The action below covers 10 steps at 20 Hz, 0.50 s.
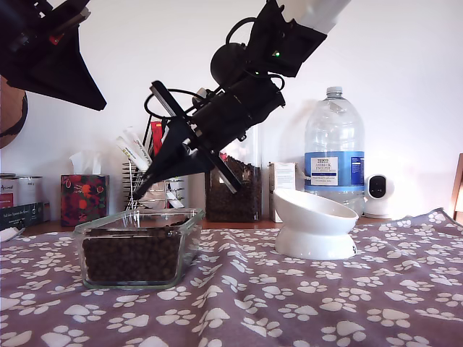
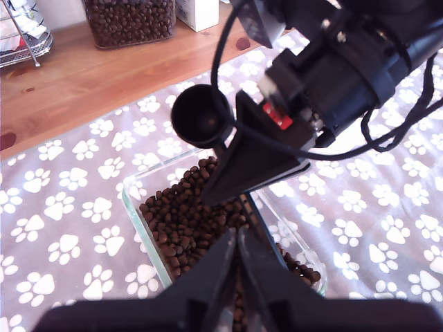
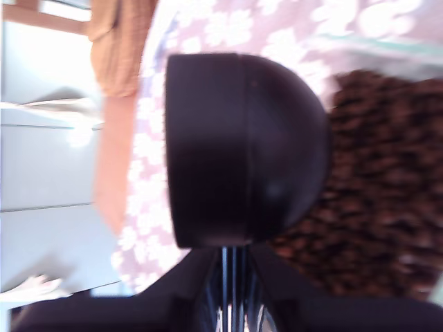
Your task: Measure one spoon of cat food and pour it into the food bowl
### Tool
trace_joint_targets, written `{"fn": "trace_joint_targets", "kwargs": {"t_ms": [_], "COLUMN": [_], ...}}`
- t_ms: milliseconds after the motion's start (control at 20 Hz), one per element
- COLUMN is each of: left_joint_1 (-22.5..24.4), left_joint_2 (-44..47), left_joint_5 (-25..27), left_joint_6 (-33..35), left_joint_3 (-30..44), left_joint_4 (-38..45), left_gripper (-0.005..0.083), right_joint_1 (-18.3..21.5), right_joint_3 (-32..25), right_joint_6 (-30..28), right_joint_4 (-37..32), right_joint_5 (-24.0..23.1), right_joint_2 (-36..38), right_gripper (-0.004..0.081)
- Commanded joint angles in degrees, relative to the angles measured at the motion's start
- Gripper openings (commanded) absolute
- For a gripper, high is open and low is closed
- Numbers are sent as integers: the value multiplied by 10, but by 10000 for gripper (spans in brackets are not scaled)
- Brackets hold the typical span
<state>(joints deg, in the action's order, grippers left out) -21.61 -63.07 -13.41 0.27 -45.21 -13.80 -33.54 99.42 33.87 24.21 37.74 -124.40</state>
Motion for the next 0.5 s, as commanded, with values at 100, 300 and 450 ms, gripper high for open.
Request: {"fn": "trace_joint_targets", "kwargs": {"t_ms": [100, 300, 450], "left_joint_1": [1, 1, -1], "left_joint_2": [-2, -2, -2], "left_joint_5": [-1, -3, -3], "left_joint_6": [-3, -9, -10], "left_joint_3": [5, 5, 5], "left_joint_4": [1, 1, 0], "left_gripper": [-20, -20, -20], "right_joint_1": [-15, -27, -29], "right_joint_3": [1, 1, 1], "right_joint_6": [-40, -59, -70], "right_joint_4": [17, 19, 21], "right_joint_5": [-54, -85, -97], "right_joint_2": [-16, -16, -16], "right_gripper": [-10, 42, 154]}}
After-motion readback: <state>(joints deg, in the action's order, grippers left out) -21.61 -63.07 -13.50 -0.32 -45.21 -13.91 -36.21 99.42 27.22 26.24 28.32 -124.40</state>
